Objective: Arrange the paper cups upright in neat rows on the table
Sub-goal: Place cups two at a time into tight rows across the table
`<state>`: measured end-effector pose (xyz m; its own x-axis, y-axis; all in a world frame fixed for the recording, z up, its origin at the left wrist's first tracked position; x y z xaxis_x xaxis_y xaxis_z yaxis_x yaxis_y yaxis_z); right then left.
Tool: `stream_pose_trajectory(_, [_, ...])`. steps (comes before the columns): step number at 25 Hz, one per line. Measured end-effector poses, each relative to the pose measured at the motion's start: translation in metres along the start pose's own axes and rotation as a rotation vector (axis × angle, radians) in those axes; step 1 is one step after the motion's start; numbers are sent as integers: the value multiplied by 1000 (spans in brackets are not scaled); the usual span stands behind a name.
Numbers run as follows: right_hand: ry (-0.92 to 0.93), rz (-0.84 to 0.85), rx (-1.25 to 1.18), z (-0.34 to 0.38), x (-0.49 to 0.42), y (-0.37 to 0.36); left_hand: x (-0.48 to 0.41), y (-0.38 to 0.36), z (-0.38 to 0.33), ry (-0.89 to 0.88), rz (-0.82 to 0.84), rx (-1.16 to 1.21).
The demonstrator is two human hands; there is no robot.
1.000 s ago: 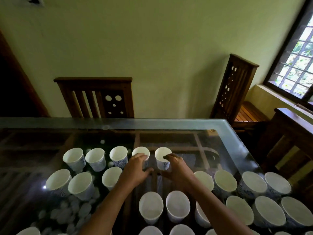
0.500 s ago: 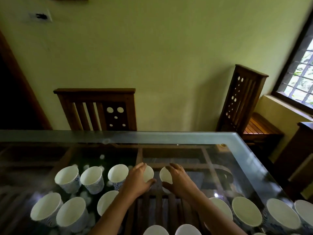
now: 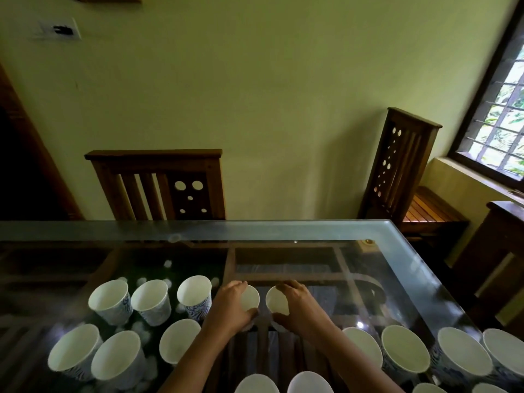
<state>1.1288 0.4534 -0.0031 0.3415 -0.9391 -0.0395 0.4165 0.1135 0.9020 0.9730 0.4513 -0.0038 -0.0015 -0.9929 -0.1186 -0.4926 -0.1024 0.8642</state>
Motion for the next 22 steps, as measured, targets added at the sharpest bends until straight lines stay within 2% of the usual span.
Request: stream_pose_trajectory(22, [-96,79,-52,-1,65,15,65,-2,-30,-26,98,65])
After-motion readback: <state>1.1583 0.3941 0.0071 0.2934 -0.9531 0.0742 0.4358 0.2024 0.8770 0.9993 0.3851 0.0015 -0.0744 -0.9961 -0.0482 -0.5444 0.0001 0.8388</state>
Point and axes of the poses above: each hand's wrist, its own x-axis away from the middle knuckle, its own y-axis out of the back of the hand, z = x × y, the point moved 4 cm from there along -x, towards the middle knuckle, and after that the axes turned 2 degrees about -z, right-handed, at the moved point
